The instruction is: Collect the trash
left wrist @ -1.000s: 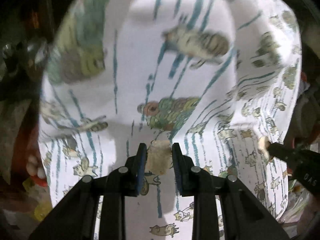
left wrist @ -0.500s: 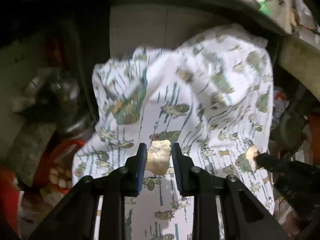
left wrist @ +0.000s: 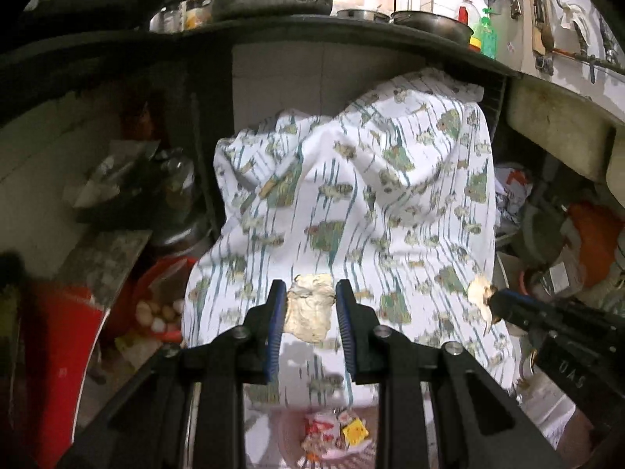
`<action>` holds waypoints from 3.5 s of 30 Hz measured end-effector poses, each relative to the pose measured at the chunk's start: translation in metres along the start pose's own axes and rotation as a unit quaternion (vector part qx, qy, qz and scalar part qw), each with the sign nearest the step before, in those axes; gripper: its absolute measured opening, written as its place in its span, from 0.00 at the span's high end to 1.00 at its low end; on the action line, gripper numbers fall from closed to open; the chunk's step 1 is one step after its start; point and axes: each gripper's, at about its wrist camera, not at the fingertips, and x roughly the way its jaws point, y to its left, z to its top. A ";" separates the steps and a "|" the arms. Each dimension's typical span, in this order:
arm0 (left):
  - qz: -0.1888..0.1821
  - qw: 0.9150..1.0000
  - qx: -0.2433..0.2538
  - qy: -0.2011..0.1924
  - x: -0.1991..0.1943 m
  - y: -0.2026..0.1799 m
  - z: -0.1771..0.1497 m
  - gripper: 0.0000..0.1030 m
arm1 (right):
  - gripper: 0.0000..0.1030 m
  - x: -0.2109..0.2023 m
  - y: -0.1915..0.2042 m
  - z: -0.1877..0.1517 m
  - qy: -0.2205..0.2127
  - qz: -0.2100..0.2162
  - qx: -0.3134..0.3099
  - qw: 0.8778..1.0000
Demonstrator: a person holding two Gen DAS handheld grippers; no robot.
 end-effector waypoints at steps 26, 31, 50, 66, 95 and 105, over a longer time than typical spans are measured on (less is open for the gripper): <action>-0.040 0.954 -0.026 0.296 0.149 0.001 -0.130 0.76 | 0.95 0.136 -0.021 -0.105 0.234 0.018 0.059 0.970; -0.046 0.942 -0.016 0.332 0.172 -0.008 -0.154 0.76 | 0.95 0.182 -0.036 -0.135 0.311 0.024 0.097 0.945; 0.016 0.969 0.036 0.243 0.130 -0.012 -0.130 0.12 | 0.34 0.142 -0.055 -0.120 0.213 -0.039 0.082 0.973; 0.025 0.998 0.016 -0.061 -0.019 0.011 -0.052 0.00 | 0.14 -0.021 -0.013 -0.037 -0.092 -0.094 -0.028 0.991; 0.017 0.994 0.017 -0.103 -0.044 0.014 -0.049 0.00 | 0.10 -0.048 0.011 -0.058 -0.132 -0.105 -0.026 0.985; 0.016 0.996 0.008 -0.090 -0.037 0.015 -0.050 0.00 | 0.10 -0.046 0.005 -0.060 -0.129 -0.109 -0.023 0.985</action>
